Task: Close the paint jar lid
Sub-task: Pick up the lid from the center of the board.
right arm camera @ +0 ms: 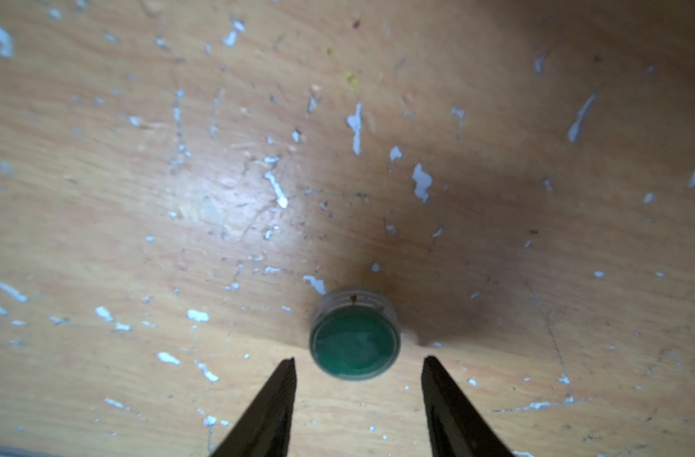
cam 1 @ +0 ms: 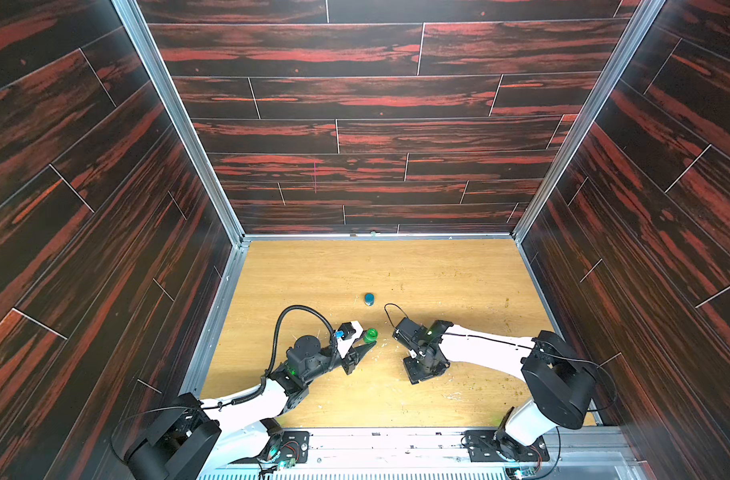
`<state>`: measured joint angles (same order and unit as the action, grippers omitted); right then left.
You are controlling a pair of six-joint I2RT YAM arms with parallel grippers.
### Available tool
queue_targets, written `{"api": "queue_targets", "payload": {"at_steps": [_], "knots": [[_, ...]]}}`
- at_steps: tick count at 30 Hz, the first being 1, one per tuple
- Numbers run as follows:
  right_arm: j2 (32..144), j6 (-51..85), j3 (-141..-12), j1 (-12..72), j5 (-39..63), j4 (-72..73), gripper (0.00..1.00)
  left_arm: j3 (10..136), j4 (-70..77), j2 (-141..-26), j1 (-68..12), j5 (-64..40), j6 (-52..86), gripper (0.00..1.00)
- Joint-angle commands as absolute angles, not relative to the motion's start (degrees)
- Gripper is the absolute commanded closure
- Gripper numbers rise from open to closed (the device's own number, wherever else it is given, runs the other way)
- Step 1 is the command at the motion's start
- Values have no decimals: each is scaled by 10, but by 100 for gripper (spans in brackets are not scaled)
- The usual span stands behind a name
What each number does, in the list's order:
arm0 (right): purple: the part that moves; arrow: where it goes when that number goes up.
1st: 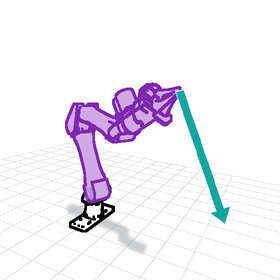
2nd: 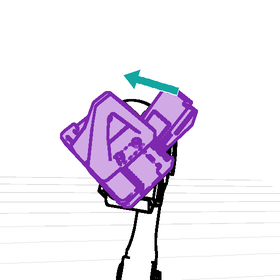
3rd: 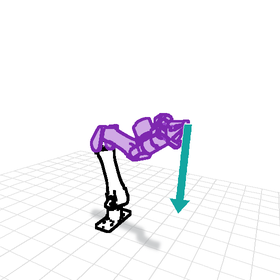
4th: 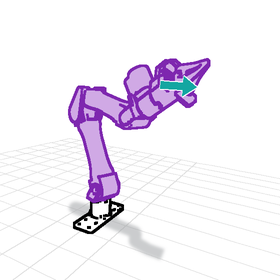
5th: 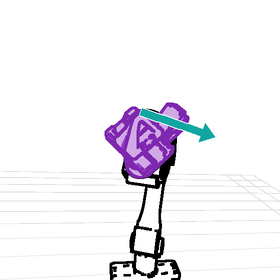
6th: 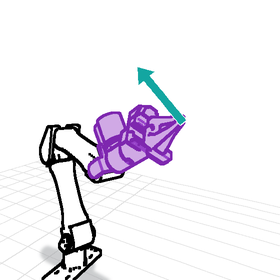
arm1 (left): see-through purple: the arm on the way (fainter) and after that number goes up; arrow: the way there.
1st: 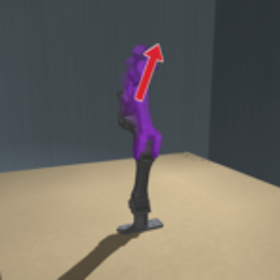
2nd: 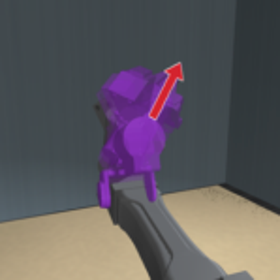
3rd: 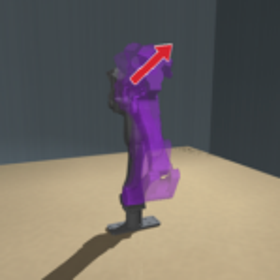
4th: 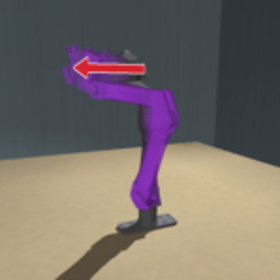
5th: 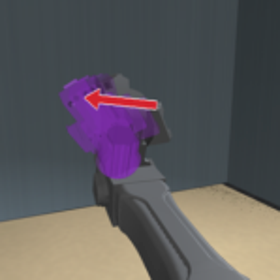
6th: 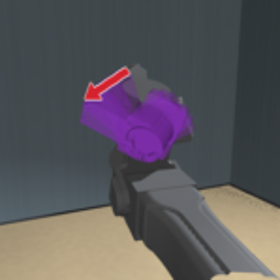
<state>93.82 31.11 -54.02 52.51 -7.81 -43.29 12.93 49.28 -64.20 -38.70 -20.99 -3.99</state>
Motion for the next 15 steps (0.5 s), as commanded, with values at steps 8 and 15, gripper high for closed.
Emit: {"api": "queue_targets", "payload": {"at_steps": [8, 15], "knots": [[972, 319, -568, 528, -88, -431, 49, 125, 507, -644, -389, -219, -33, 74], [980, 324, -566, 528, -81, -425, 54, 124, 508, -644, -389, -220, -33, 74]]}}
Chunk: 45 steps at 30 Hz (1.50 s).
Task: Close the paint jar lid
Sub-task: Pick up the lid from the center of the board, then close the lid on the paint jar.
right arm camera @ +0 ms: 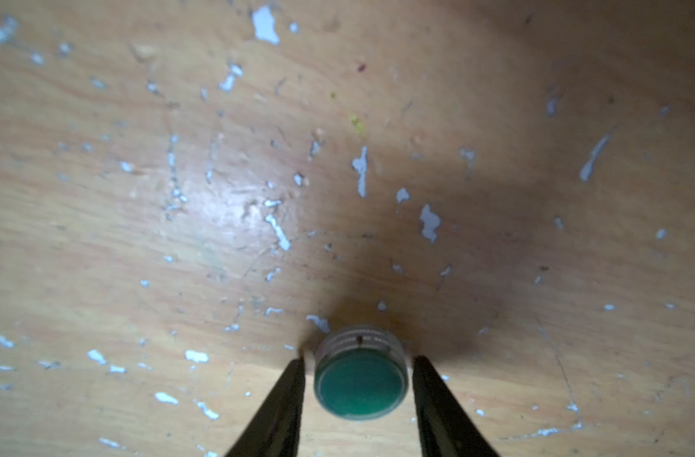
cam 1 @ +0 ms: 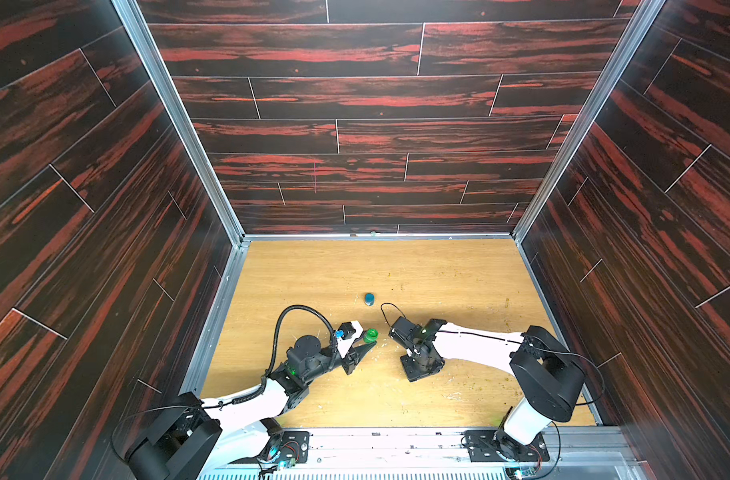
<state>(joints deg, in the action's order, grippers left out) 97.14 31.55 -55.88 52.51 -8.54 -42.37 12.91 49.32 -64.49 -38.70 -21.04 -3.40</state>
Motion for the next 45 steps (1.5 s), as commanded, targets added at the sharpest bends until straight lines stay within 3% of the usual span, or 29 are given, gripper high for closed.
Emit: {"api": "queue_targets", "payload": {"at_steps": [1, 12, 20, 26, 34, 45], "knots": [[981, 324, -566, 528, -79, -425, 55, 124, 507, -644, -390, -220, -33, 74], [974, 325, -563, 528, -72, -420, 65, 126, 505, -648, -389, -221, -33, 74], [897, 275, -622, 521, -42, -459, 73, 135, 493, -652, -389, -232, -33, 74], [842, 207, -737, 519, 20, -519, 74, 146, 477, -650, -389, -241, -38, 74], [872, 133, -894, 519, 91, -618, 75, 164, 444, -636, -389, -259, -58, 74], [912, 118, -947, 518, 128, -657, 75, 170, 418, -606, -389, -275, -90, 73]]}}
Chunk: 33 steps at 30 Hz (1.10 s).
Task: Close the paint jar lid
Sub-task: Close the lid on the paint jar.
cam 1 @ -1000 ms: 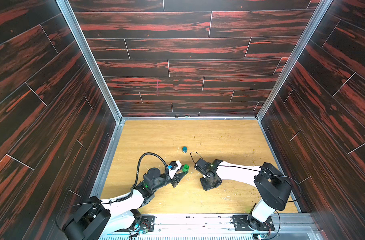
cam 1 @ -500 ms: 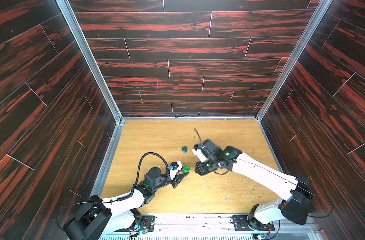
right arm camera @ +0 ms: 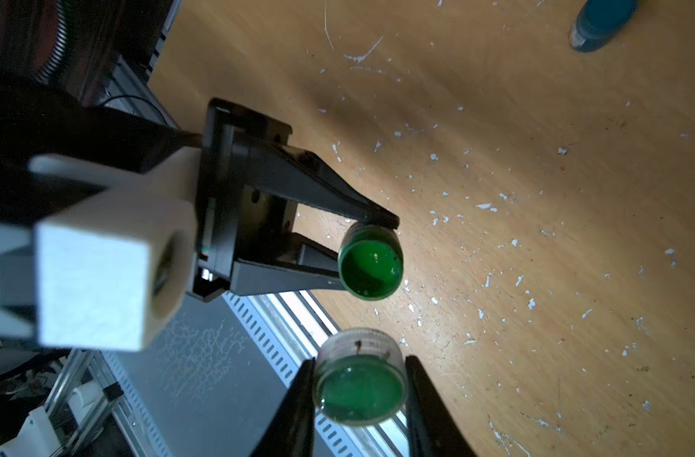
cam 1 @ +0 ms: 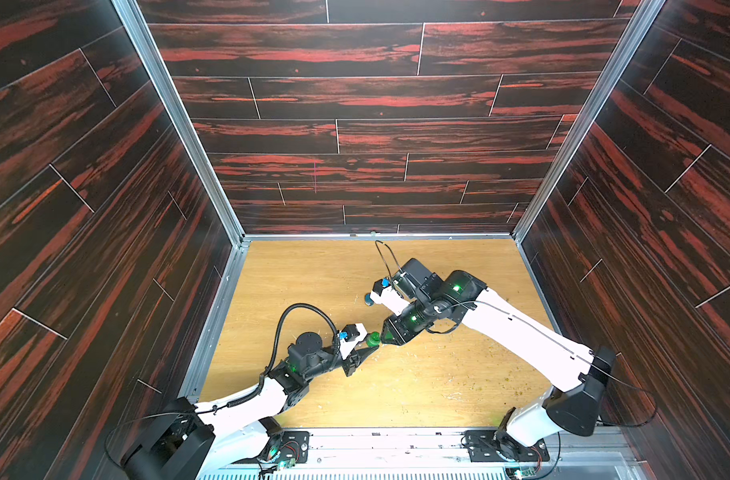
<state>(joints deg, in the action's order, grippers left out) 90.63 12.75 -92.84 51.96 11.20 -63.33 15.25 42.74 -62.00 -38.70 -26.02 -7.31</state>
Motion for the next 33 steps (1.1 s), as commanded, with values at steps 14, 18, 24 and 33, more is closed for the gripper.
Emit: {"api": "queue_targets", "payload": {"at_steps": [14, 18, 24, 33], "knots": [[937, 126, -944, 500, 153, -626, 75, 176, 415, -610, -389, -289, -83, 73], [945, 126, -946, 498, 167, -620, 75, 177, 415, -611, -389, -289, -81, 73], [959, 124, -950, 499, 178, -617, 75, 177, 411, -612, -389, -287, -83, 73], [975, 126, -953, 498, 171, -617, 76, 173, 409, -608, -390, -287, -84, 73]]}}
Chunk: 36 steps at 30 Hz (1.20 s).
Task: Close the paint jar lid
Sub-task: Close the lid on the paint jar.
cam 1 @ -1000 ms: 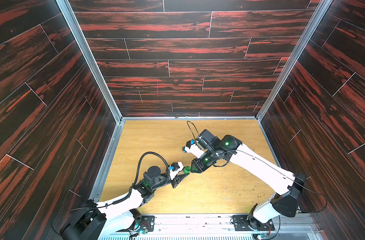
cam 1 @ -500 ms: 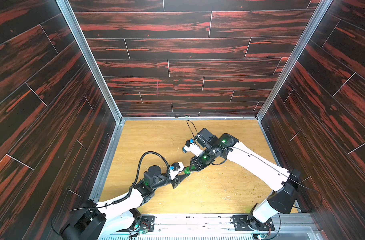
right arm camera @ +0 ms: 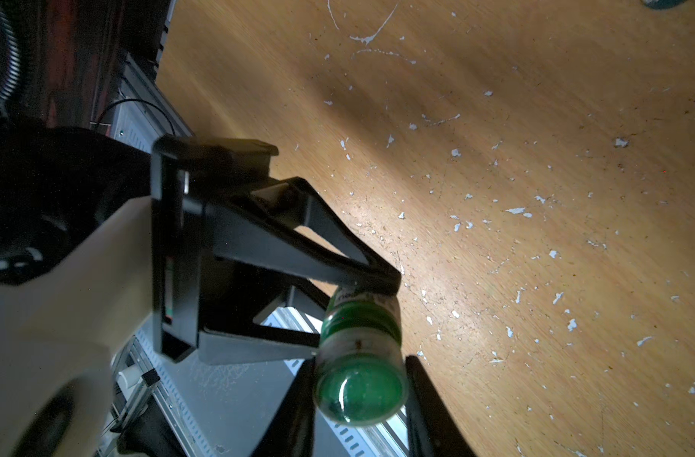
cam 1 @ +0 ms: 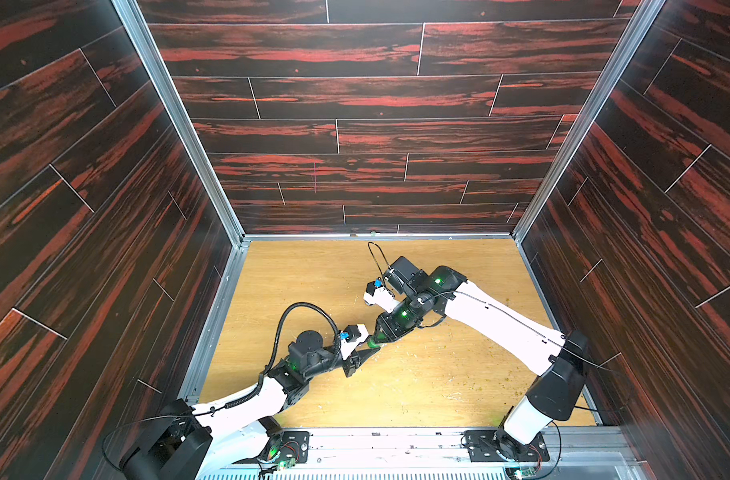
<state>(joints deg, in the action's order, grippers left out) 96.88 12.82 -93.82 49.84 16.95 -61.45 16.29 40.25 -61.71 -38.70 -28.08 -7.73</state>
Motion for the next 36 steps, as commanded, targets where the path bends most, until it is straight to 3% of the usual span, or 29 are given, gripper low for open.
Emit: {"api": "queue_targets", "payload": {"at_steps": [1, 22, 36], "knots": [[975, 127, -953, 498, 171, -616, 76, 173, 409, -607, -389, -287, -84, 73], [1004, 125, -961, 497, 222, -632, 74, 180, 410, -620, -389, -288, -83, 73], [1007, 131, -970, 497, 221, -632, 54, 178, 409, -622, -389, -288, -82, 73]]}}
